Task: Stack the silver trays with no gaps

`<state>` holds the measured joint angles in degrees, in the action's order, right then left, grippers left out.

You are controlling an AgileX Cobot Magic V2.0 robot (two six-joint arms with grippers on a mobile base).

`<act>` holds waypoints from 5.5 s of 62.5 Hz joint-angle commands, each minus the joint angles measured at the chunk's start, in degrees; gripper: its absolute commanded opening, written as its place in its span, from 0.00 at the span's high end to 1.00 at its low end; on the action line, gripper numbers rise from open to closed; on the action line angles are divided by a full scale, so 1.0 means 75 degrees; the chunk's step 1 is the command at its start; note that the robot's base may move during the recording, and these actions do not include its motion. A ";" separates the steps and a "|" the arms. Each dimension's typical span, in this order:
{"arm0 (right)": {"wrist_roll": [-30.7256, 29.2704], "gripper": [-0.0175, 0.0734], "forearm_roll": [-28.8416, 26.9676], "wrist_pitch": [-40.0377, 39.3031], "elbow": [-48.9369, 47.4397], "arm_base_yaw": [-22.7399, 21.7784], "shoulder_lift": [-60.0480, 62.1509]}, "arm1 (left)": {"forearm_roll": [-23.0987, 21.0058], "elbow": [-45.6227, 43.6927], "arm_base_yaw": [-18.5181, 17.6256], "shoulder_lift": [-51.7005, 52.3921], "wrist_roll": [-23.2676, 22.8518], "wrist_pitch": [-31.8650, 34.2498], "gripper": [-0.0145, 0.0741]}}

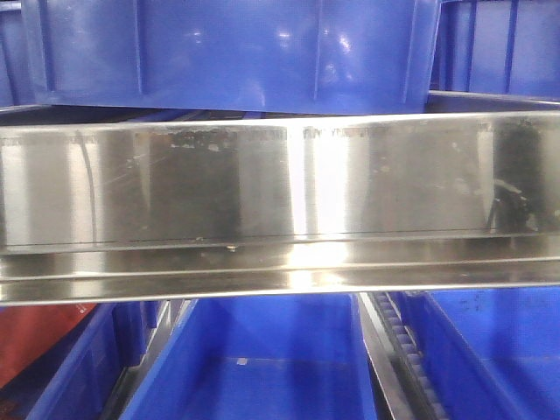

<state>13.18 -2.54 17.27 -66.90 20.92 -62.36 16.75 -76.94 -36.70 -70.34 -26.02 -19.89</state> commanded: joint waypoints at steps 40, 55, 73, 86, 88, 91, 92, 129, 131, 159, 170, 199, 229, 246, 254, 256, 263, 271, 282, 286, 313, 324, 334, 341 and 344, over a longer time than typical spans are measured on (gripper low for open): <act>-0.0023 0.88 -0.0346 -0.0717 -0.0076 0.0143 0.0037 | -0.0291 -0.0056 -0.0164 0.0020 -0.0015 0.0766 0.86; -0.0023 0.88 -0.0346 -0.0717 -0.0076 0.0143 0.0037 | -0.0291 -0.0056 -0.0164 0.0020 -0.0015 0.0766 0.86; -0.0023 0.88 -0.0346 -0.0717 -0.0076 0.0143 0.0037 | -0.0291 -0.0056 -0.0164 0.0020 -0.0015 0.0766 0.86; -0.0023 0.88 -0.0346 -0.0717 -0.0076 0.0143 0.0037 | -0.0291 -0.0056 -0.0164 0.0020 -0.0015 0.0766 0.86; -0.0023 0.88 -0.0346 -0.0717 -0.0076 0.0143 0.0037 | -0.0291 -0.0056 -0.0164 0.0020 -0.0015 0.0766 0.86; -0.0023 0.88 -0.0346 -0.0717 -0.0076 0.0143 0.0037 | -0.0291 -0.0056 -0.0164 0.0020 -0.0015 0.0766 0.86; -0.0023 0.88 -0.0346 -0.0717 -0.0076 0.0143 0.0037 | -0.0291 -0.0056 -0.0164 0.0020 -0.0015 0.0766 0.86; -0.0023 0.88 -0.0346 -0.0717 -0.0076 0.0143 0.0037 | -0.0291 -0.0056 -0.0164 0.0020 -0.0015 0.0766 0.86; -0.0023 0.88 -0.0346 -0.0717 -0.0076 0.0143 0.0037 | -0.0291 -0.0056 -0.0164 0.0020 -0.0015 0.0766 0.86; -0.0023 0.88 -0.0346 -0.0717 -0.0076 0.0143 0.0037 | -0.0291 -0.0056 -0.0164 0.0020 -0.0015 0.0766 0.86; -0.0023 0.88 -0.0346 -0.0717 -0.0076 0.0143 0.0037 | -0.0291 -0.0056 -0.0164 0.0020 -0.0015 0.0766 0.86; -0.0023 0.88 -0.0346 -0.0717 -0.0076 0.0143 0.0037 | -0.0291 -0.0056 -0.0164 0.0020 -0.0015 0.0766 0.86; -0.0023 0.88 -0.0346 -0.0717 -0.0076 0.0143 0.0037 | -0.0291 -0.0056 -0.0164 0.0020 -0.0015 0.0766 0.86; -0.0023 0.88 -0.0346 -0.0717 -0.0076 0.0143 0.0037 | -0.0291 -0.0056 -0.0164 0.0020 -0.0015 0.0766 0.86; -0.0023 0.88 -0.0346 -0.0717 -0.0076 0.0143 0.0037 | -0.0291 -0.0056 -0.0164 0.0020 -0.0015 0.0766 0.86; -0.0023 0.88 -0.0346 -0.0717 -0.0076 0.0143 0.0037 | -0.0291 -0.0056 -0.0164 0.0020 -0.0015 0.0766 0.86; -0.0023 0.88 -0.0346 -0.0717 -0.0076 0.0143 0.0037 | -0.0291 -0.0056 -0.0164 0.0020 -0.0015 0.0766 0.86; -0.0023 0.88 -0.0346 -0.0717 -0.0076 0.0143 0.0037 | -0.0291 -0.0056 -0.0164 0.0020 -0.0015 0.0766 0.86; -0.0023 0.88 -0.0346 -0.0717 -0.0076 0.0143 0.0037 | -0.0291 -0.0056 -0.0164 0.0020 -0.0015 0.0766 0.86; -0.0023 0.88 -0.0346 -0.0717 -0.0076 0.0143 0.0037 | -0.0291 -0.0056 -0.0164 0.0020 -0.0015 0.0766 0.86; -0.0023 0.88 -0.0346 -0.0717 -0.0076 0.0143 0.0037 | -0.0291 -0.0056 -0.0164 0.0020 -0.0015 0.0766 0.86; -0.0023 0.88 -0.0346 -0.0735 -0.0076 0.0143 0.0037 | -0.0291 -0.0056 -0.0164 0.0020 -0.0015 0.0781 0.86; -0.0023 0.88 -0.0346 -0.0735 -0.0076 0.0143 0.0037 | -0.0291 -0.0056 -0.0164 0.0020 -0.0015 0.0781 0.86; -0.0023 0.88 -0.0346 -0.0735 -0.0076 0.0143 0.0037 | -0.0291 -0.0056 -0.0164 0.0020 -0.0015 0.0781 0.86; -0.0023 0.88 -0.0346 -0.0735 -0.0076 0.0143 0.0037 | -0.0291 -0.0056 -0.0164 0.0020 -0.0015 0.0781 0.86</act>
<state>13.07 -2.54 16.51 -66.90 20.92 -62.09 16.75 -76.94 -36.70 -69.96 -25.91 -19.41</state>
